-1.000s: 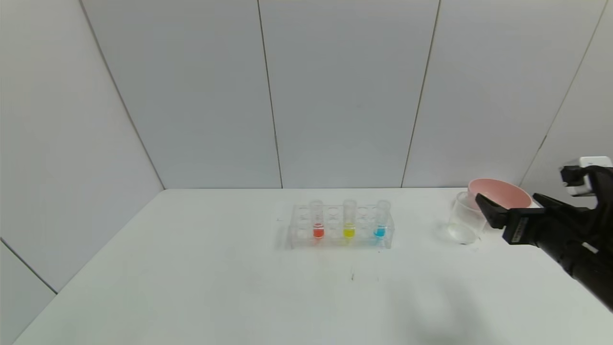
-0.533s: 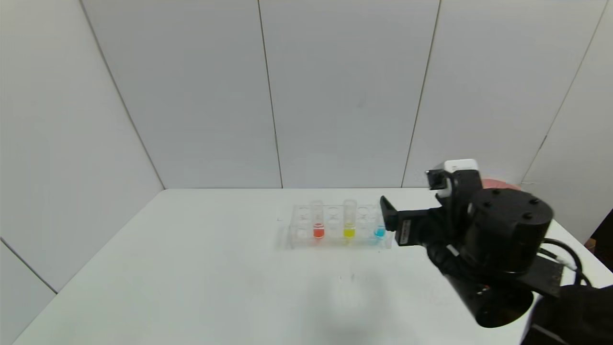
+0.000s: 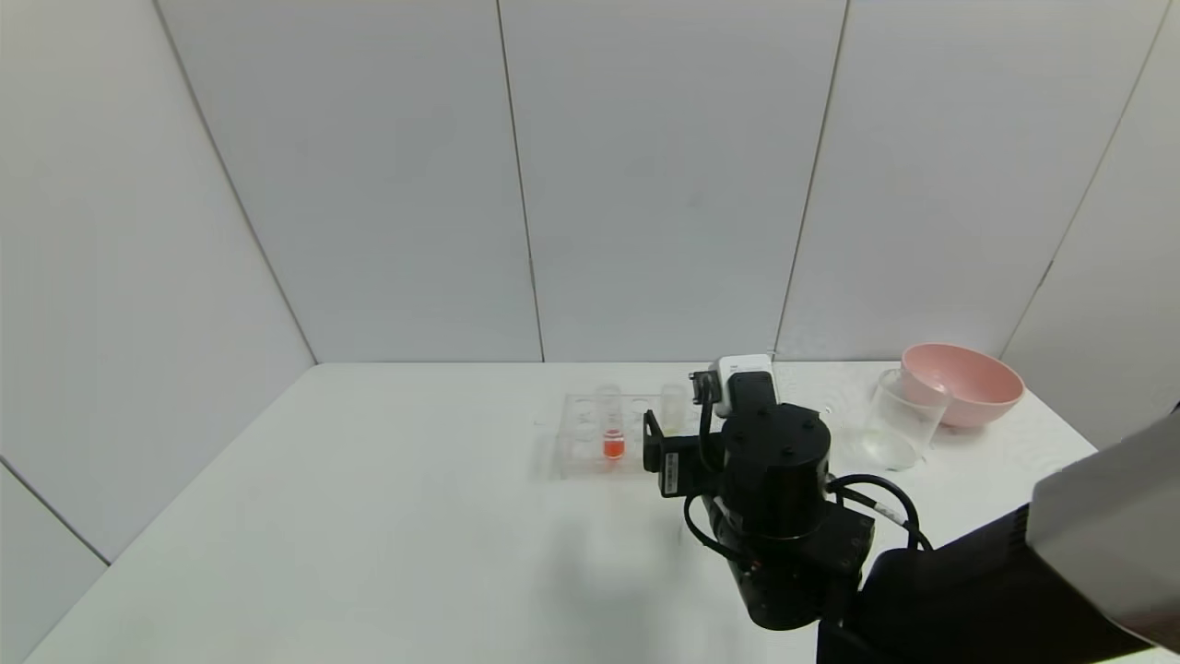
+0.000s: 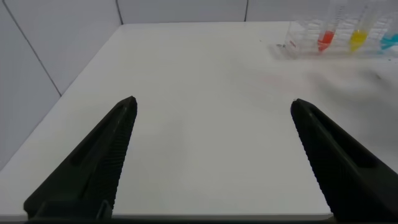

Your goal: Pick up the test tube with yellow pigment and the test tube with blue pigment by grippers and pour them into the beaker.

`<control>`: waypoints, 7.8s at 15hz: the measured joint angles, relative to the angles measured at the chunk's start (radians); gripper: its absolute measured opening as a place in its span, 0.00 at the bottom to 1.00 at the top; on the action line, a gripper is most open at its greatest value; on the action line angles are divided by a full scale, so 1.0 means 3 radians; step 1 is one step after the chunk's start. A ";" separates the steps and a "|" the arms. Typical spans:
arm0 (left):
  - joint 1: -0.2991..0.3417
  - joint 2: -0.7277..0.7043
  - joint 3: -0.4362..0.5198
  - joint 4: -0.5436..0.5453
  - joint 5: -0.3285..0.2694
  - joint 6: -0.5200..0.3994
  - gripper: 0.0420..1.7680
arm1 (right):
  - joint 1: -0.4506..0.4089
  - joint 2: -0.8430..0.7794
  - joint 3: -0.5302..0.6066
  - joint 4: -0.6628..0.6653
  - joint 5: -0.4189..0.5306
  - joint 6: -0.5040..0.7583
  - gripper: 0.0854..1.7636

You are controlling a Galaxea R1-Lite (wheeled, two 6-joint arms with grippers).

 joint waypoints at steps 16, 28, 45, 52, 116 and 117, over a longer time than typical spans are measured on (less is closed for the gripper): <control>0.0000 0.0000 0.0000 0.0001 0.0000 -0.0001 1.00 | -0.0299 0.0845 -0.1172 0.0345 0.0026 -0.0018 0.97; 0.0000 0.0000 0.0000 0.0001 0.0000 -0.0001 1.00 | -0.0382 0.1116 -0.1598 0.0517 0.0116 -0.0046 0.64; 0.0000 0.0000 0.0000 0.0000 0.0000 -0.0001 1.00 | -0.0342 0.0582 -0.1418 0.0487 0.0104 -0.0316 0.31; 0.0001 0.0000 0.0000 0.0000 0.0000 -0.0001 1.00 | -0.0265 0.0244 -0.1223 0.0460 0.0161 -0.0396 0.31; 0.0000 0.0000 0.0000 0.0000 0.0000 -0.0001 1.00 | -0.2992 0.0191 -0.3582 0.6025 0.2465 -0.4006 0.31; 0.0000 0.0000 0.0000 0.0000 0.0000 -0.0001 1.00 | -0.2965 0.0192 -0.3582 0.6086 0.2418 -0.4011 0.31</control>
